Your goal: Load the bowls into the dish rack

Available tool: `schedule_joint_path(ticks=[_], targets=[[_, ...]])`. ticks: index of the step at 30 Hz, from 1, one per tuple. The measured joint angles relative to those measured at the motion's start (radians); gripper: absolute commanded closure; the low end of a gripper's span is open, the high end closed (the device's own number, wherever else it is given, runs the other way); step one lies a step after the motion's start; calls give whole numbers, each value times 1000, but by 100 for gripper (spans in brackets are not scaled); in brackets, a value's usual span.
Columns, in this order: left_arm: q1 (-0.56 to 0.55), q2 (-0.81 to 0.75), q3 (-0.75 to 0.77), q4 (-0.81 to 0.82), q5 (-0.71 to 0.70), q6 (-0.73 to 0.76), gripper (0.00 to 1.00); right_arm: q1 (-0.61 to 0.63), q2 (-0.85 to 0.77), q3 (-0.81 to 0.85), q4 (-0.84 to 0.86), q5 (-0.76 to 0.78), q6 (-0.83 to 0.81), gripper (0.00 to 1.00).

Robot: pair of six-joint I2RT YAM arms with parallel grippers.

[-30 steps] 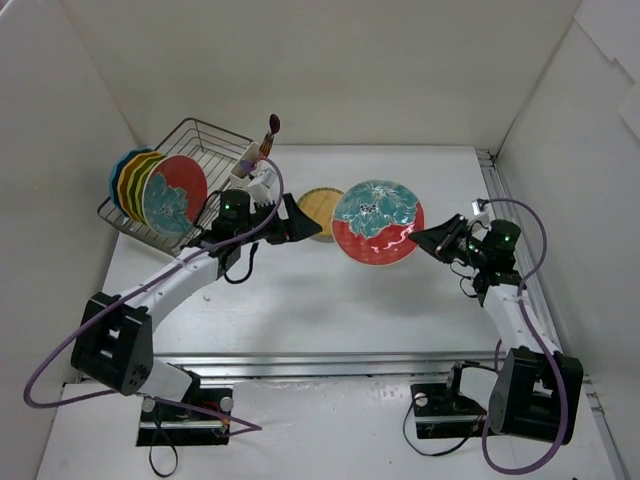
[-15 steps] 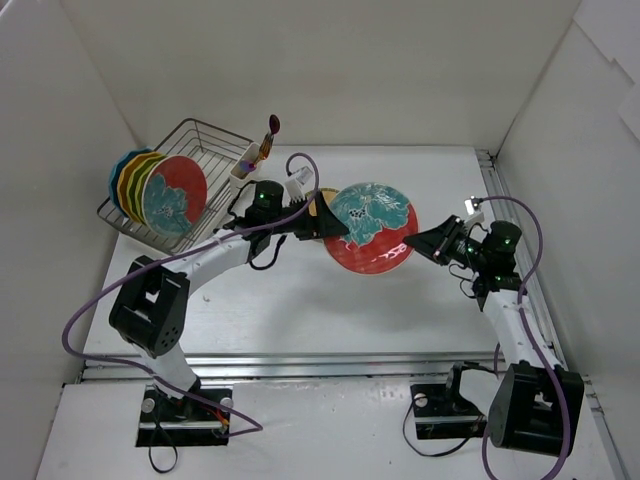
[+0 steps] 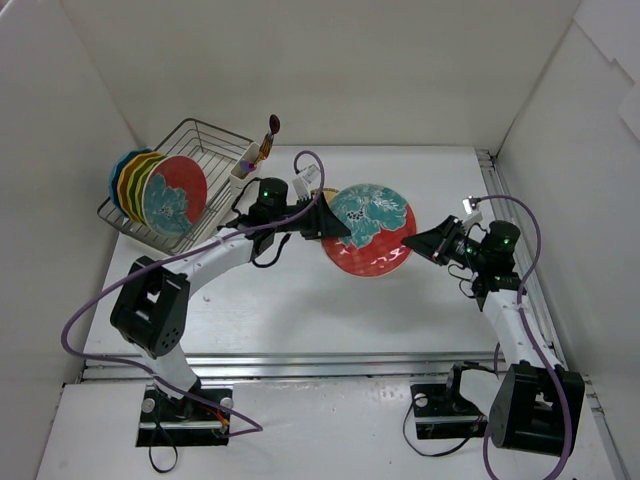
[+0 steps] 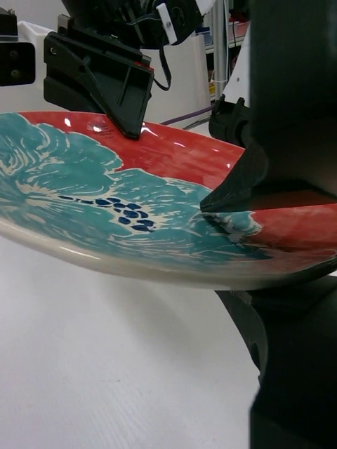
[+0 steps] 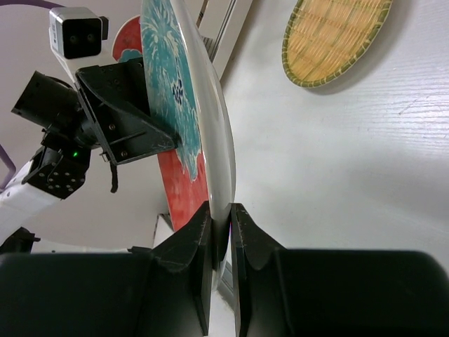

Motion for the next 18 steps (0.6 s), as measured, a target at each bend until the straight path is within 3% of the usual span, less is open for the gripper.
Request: schedule_joint_path(ticks=[1, 5, 8, 12, 15, 16, 18], targets=[[-3, 0, 2, -4, 2, 0, 74, 2, 0, 0, 0, 0, -3, 100], [-3, 0, 10, -18, 23, -13, 100, 1, 0, 1, -24, 11, -40, 100], [-4, 0, 13, -49, 29, -12, 100, 3, -7, 26, -120, 17, -102, 98], [-8, -6, 19, -95, 33, 0, 100, 9, -32, 50, -216, 34, -164, 86], [-8, -24, 26, -140, 29, 31, 100, 14, -43, 55, -257, 48, -192, 54], [-8, -32, 27, -160, 26, 44, 100, 15, -43, 58, -265, 51, -198, 36], [-5, -49, 31, -207, 6, 82, 100, 16, -43, 64, -277, 60, -211, 27]])
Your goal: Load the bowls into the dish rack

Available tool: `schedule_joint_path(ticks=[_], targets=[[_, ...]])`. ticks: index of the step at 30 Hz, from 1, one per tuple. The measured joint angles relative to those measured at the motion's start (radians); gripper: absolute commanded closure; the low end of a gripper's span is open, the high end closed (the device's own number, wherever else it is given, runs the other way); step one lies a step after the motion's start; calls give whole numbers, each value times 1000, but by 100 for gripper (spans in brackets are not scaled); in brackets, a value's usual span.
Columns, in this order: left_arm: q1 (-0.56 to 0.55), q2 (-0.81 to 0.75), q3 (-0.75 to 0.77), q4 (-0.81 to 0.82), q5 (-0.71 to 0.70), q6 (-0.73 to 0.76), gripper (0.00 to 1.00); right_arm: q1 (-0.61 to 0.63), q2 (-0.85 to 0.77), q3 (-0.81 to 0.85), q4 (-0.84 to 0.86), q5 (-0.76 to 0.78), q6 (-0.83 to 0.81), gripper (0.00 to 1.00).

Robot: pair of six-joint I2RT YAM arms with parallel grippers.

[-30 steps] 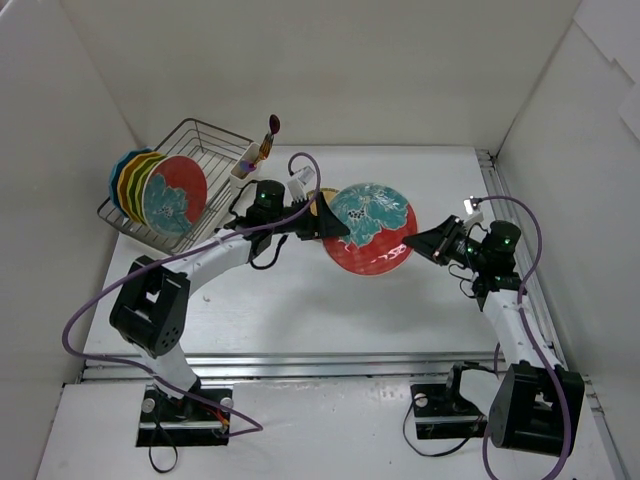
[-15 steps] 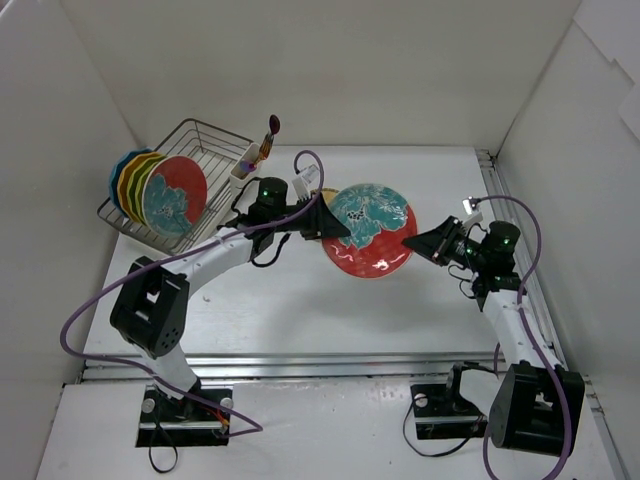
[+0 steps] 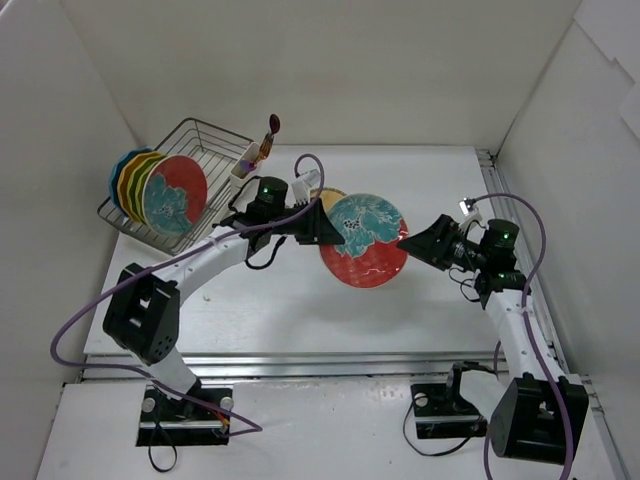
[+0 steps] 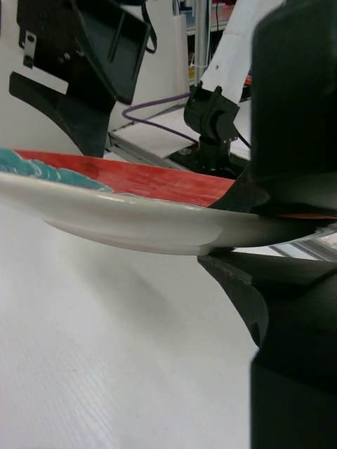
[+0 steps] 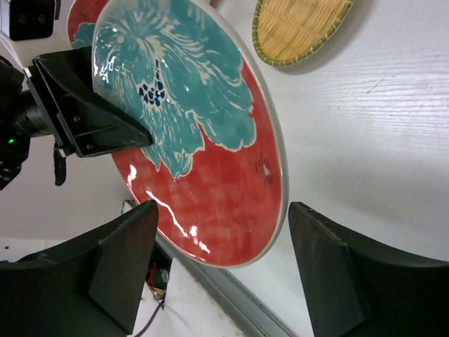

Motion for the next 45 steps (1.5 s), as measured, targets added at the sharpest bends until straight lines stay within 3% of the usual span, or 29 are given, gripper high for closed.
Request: schedule_joint_path(ticks=[3, 4, 11, 19, 25, 30, 36, 45], targets=[[13, -24, 4, -82, -45, 59, 100, 0, -3, 11, -10, 12, -11, 9], [19, -30, 5, -114, -64, 80, 100, 0, -6, 18, -16, 18, -16, 8], [72, -79, 55, -308, -205, 242, 100, 0, -29, 27, -41, 60, -40, 7], [200, -251, 230, -540, -391, 519, 100, 0, -26, 27, -68, 89, -52, 7], [338, -435, 290, -568, -576, 762, 100, 0, -8, 27, -69, 89, -52, 6], [444, -523, 278, -545, -651, 962, 100, 0, -5, 27, -71, 89, -52, 6], [542, -461, 272, -481, -667, 1087, 100, 0, 10, 27, -71, 89, -52, 6], [604, -254, 235, -443, -653, 1139, 100, 0, 67, 27, -72, 89, -52, 6]])
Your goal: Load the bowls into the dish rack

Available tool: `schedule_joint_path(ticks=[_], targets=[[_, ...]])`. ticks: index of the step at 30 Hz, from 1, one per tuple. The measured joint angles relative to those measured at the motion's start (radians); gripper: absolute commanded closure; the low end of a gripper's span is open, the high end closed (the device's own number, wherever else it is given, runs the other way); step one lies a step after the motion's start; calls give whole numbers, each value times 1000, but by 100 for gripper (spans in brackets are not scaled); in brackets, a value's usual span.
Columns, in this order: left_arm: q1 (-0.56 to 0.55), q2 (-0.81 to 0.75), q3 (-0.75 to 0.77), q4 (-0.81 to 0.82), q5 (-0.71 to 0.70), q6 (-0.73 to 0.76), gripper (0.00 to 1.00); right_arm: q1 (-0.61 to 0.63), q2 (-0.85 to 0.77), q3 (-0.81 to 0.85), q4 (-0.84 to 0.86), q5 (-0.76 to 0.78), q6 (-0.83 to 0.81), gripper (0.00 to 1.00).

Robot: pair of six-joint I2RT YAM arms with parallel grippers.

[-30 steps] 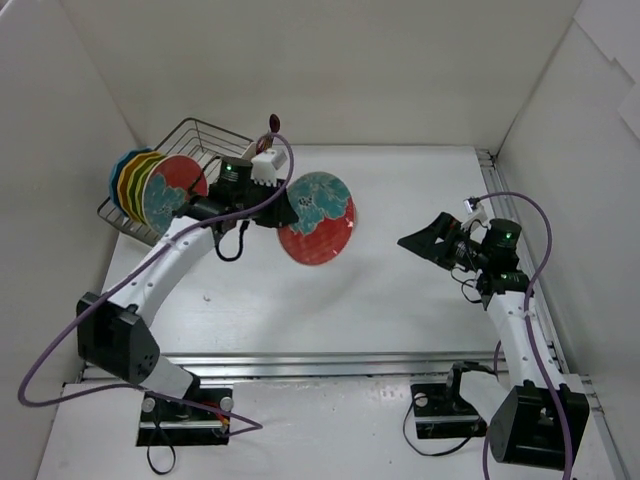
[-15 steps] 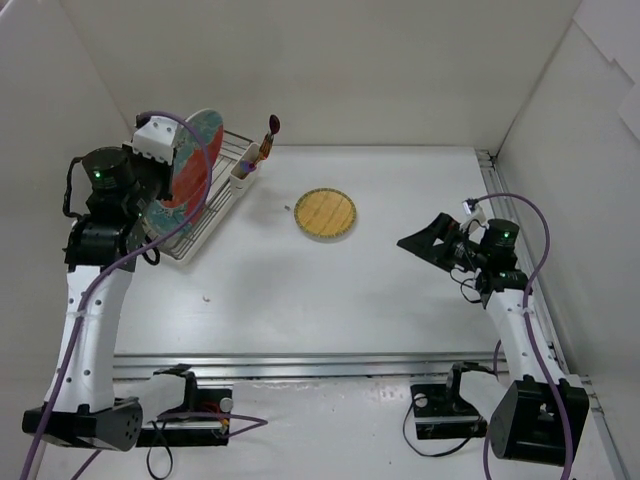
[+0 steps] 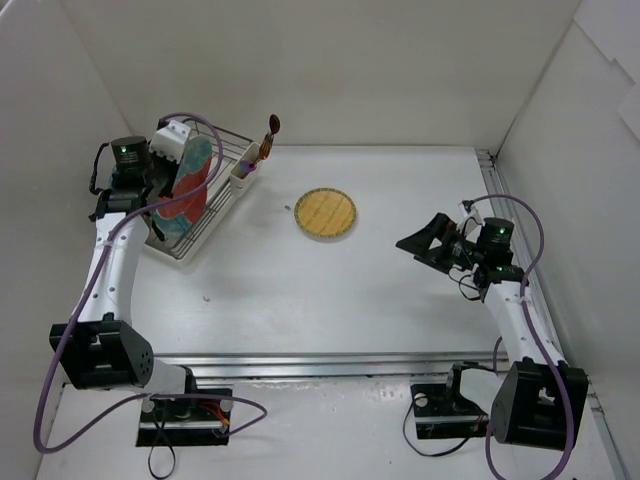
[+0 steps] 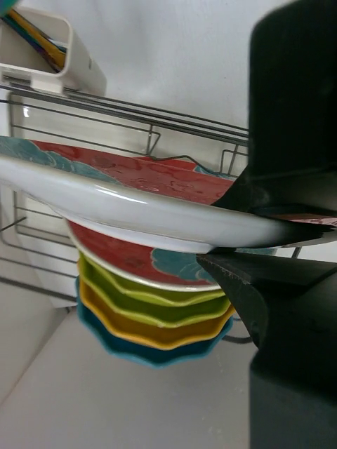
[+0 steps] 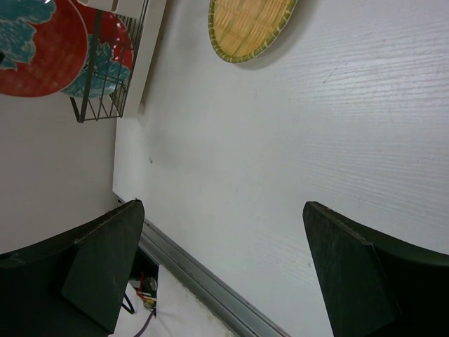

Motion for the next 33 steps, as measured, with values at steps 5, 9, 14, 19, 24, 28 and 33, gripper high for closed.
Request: schedule_joint_path(ticks=[5, 9, 14, 19, 24, 28, 33], targets=[[37, 41, -41, 10, 27, 5, 100, 0, 7, 0, 0, 0, 0, 6], [64, 50, -58, 22, 53, 7, 100, 0, 7, 0, -1, 0, 0, 6], [79, 58, -72, 60, 84, 8, 100, 0, 7, 0, -1, 0, 0, 6], [79, 67, -110, 76, 105, 9, 100, 0, 7, 0, -1, 0, 0, 6], [79, 103, -130, 85, 114, 12, 92, 0, 8, 0, -2, 0, 0, 6], [77, 108, -175, 117, 103, 11, 79, 0, 10, 0, -2, 0, 0, 6], [79, 108, -185, 231, 48, 4, 60, 0, 10, 0, -2, 1, 0, 6]])
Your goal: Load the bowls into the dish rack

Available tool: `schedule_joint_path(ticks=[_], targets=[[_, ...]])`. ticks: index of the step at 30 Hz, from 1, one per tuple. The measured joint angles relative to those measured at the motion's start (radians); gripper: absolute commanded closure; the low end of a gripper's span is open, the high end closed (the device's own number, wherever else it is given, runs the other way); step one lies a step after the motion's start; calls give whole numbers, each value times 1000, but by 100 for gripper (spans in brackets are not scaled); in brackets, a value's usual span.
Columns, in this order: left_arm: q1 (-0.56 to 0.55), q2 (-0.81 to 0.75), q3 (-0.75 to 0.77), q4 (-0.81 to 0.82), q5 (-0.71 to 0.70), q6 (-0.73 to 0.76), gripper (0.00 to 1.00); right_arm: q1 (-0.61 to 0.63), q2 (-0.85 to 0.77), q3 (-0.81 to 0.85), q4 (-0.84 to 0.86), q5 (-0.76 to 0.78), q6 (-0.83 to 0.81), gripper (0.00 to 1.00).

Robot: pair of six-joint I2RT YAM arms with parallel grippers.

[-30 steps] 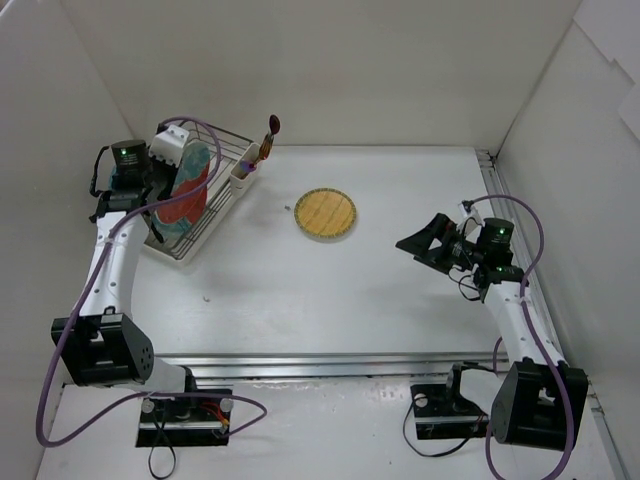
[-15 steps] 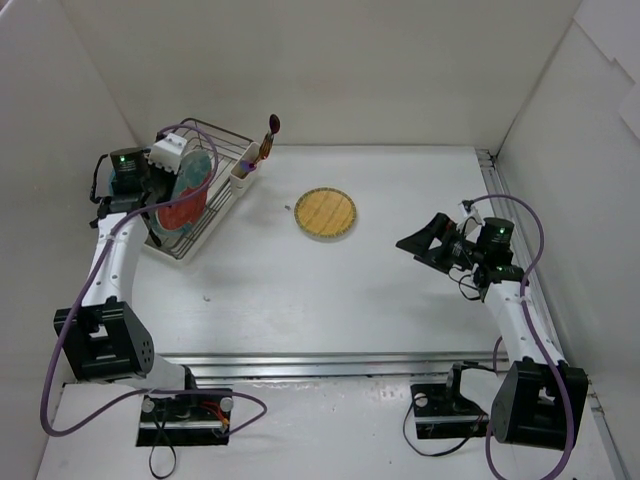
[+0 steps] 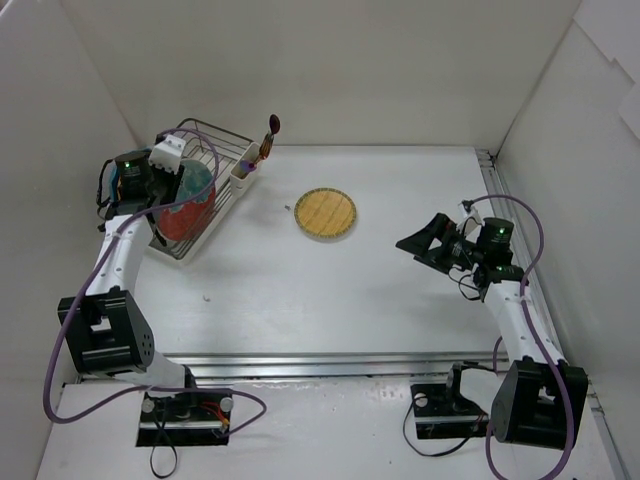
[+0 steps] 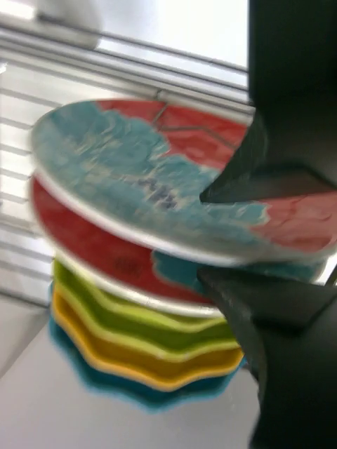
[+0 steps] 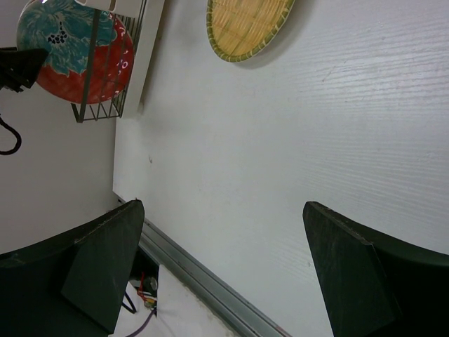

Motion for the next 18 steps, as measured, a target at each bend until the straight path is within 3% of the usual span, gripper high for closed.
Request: schedule_joint_path(ticks=[6, 8, 13, 18], targets=[[-6, -3, -5, 69, -14, -34, 36, 0, 8, 0, 0, 7, 0, 6], [-10, -9, -6, 71, -11, -59, 23, 2, 20, 0, 0, 14, 0, 8], [-14, -72, -2, 64, 5, -150, 4, 27, 86, 6, 23, 40, 7, 14], [-19, -172, 66, 27, -10, -289, 2, 80, 230, 31, 119, 82, 61, 17]])
